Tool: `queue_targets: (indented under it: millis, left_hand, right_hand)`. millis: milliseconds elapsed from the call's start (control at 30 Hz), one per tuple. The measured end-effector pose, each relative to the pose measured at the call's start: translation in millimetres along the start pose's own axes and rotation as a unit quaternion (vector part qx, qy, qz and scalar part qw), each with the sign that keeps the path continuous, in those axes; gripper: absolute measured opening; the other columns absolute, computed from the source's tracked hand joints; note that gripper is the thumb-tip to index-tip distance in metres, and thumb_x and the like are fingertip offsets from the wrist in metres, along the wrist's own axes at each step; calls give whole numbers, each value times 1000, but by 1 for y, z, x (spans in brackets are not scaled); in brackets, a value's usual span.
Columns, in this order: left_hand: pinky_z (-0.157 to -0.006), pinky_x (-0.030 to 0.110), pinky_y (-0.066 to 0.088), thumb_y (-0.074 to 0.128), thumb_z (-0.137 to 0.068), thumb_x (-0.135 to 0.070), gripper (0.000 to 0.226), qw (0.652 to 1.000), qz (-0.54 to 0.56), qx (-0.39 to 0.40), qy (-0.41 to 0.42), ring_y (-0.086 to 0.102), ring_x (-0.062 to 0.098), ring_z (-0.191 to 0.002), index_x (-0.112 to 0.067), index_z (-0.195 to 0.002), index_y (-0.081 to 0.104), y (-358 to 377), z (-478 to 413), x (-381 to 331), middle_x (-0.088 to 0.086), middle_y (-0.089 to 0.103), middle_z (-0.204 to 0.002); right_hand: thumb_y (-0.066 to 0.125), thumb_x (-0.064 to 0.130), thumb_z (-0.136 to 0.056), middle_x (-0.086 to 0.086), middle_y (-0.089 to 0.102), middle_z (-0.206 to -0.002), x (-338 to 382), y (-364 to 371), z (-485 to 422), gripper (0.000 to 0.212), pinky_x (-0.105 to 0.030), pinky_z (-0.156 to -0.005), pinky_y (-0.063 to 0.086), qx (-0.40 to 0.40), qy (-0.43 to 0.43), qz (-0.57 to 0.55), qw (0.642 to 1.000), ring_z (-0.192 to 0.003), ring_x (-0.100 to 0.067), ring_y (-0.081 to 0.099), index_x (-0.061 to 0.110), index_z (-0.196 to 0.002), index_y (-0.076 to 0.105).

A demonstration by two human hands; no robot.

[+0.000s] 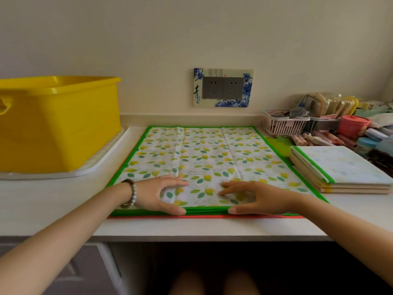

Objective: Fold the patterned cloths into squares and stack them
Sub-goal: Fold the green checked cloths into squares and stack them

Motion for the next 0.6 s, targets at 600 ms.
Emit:
queue_targets:
  millis: [600]
  left_hand:
    - [-86, 33, 52, 66, -82, -41, 21, 977, 35, -213, -1, 65, 8, -81, -21, -83, 74, -105, -13, -24, -8, 71, -83]
  right_hand:
    - [59, 33, -90, 7, 71, -94, 26, -88, -35, 17, -24, -81, 53, -192, 0, 142, 971, -81, -5, 64, 22, -97, 70]
Point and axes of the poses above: each hand's wrist, its own z-axis away from the middle knuckle, its own y-axis out of the palm, x = y × z, the point moved 4 cm from there along -z, towards the middle knuckle
